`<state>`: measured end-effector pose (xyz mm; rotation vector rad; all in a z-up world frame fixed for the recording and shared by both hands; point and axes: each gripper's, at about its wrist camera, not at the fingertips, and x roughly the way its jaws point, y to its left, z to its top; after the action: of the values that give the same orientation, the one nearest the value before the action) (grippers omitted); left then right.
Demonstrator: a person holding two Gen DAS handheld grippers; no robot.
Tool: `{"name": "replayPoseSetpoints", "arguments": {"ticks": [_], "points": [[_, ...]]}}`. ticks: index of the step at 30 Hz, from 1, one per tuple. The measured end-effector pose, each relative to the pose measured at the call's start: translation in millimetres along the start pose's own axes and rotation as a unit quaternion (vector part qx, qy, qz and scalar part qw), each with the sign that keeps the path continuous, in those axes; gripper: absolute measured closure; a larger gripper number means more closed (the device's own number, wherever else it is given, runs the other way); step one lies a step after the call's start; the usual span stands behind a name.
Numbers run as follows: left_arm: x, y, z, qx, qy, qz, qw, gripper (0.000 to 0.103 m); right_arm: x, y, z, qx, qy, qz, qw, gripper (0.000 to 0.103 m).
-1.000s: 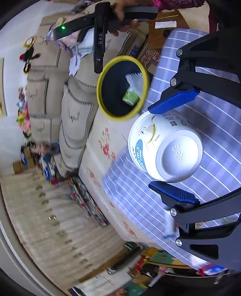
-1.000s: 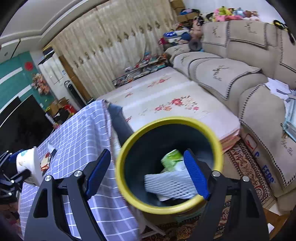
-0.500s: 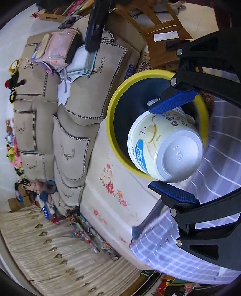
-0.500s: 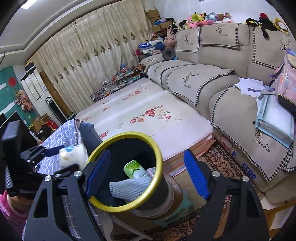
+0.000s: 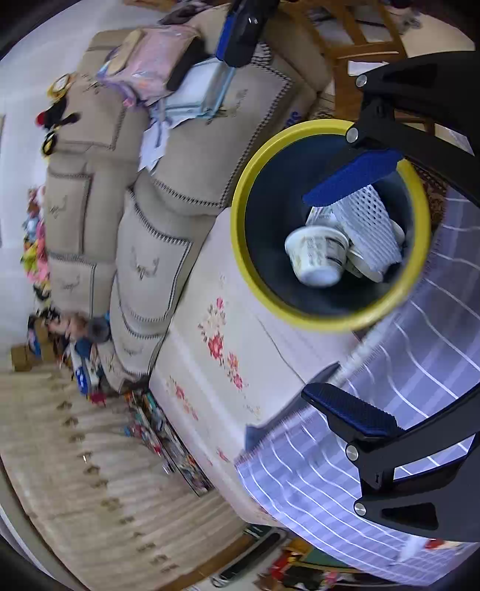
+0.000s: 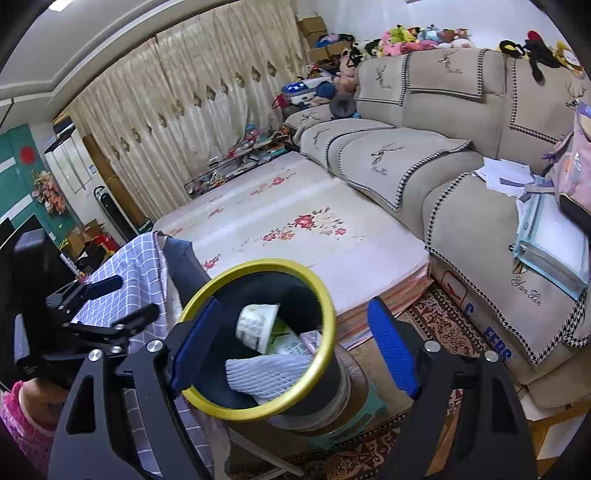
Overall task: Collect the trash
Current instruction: 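Move both grippers back over the table toward the snack packets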
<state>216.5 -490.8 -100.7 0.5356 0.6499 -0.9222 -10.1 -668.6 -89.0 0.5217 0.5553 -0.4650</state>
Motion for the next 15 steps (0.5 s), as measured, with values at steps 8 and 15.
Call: {"name": "replayPoseSetpoints", "arguments": {"ticks": [8,15], "points": [[-77.4,90.3,-67.9,-0.104,-0.027,0.077,0.9913,0.007,18.6,62.6,-8.2,-0.055,0.026,0.027,0.998,0.025],[-177.2,191.6,-156.7,-0.199,-0.079,0.203,0.9555,0.005,49.8,176.8,-24.8,-0.141,0.07,0.1,0.982,0.025]]}}
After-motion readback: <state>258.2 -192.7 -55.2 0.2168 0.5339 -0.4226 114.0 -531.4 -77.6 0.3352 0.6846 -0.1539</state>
